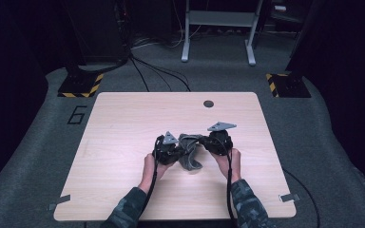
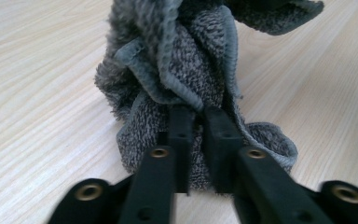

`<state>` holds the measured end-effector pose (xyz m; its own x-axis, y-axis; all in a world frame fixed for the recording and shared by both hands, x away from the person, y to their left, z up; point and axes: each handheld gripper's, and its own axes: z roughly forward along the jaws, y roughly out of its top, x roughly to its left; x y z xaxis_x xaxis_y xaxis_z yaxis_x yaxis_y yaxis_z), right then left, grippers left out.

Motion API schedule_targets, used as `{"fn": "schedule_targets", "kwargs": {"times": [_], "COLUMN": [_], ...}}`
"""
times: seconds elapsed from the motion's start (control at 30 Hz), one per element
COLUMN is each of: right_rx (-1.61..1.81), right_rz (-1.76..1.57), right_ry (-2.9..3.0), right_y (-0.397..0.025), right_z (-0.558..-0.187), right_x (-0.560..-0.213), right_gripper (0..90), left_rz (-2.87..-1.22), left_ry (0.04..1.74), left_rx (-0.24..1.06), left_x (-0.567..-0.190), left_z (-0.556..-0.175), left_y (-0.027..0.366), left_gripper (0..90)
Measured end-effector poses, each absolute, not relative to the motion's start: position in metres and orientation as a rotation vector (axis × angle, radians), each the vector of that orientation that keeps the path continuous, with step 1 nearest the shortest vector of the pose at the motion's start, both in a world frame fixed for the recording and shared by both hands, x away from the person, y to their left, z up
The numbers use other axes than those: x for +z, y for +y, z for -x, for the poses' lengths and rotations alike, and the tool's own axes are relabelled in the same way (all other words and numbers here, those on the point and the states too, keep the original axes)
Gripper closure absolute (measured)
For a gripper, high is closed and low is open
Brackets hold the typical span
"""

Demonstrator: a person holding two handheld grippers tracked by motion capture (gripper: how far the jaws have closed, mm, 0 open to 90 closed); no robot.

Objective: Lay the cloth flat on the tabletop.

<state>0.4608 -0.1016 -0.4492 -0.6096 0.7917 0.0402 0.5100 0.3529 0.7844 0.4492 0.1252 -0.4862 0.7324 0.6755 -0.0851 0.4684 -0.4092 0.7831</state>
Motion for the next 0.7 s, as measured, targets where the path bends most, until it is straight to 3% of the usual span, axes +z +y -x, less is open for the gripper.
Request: {"fn": "schedule_targets", "kwargs": {"times": [0.57, 0.7], "right_rx": [1.089, 1.086], "right_rz": [-1.205, -1.202], "right_ry": [2.227, 2.260], "right_y": [-0.134, -0.137], "right_z": [-0.464, -0.463], "right_x": [-0.443, -0.448], "right_gripper": [82.7, 82.3], "left_rz": [-2.030, -2.053], "left_ry": [0.939, 0.948], "left_rx": [0.396, 0.360], "left_x": [-0.456, -0.464], "left_z": [-0.456, -0.454], "left_y": [0.168, 0.171], "left_gripper": [88.7, 81.4]}}
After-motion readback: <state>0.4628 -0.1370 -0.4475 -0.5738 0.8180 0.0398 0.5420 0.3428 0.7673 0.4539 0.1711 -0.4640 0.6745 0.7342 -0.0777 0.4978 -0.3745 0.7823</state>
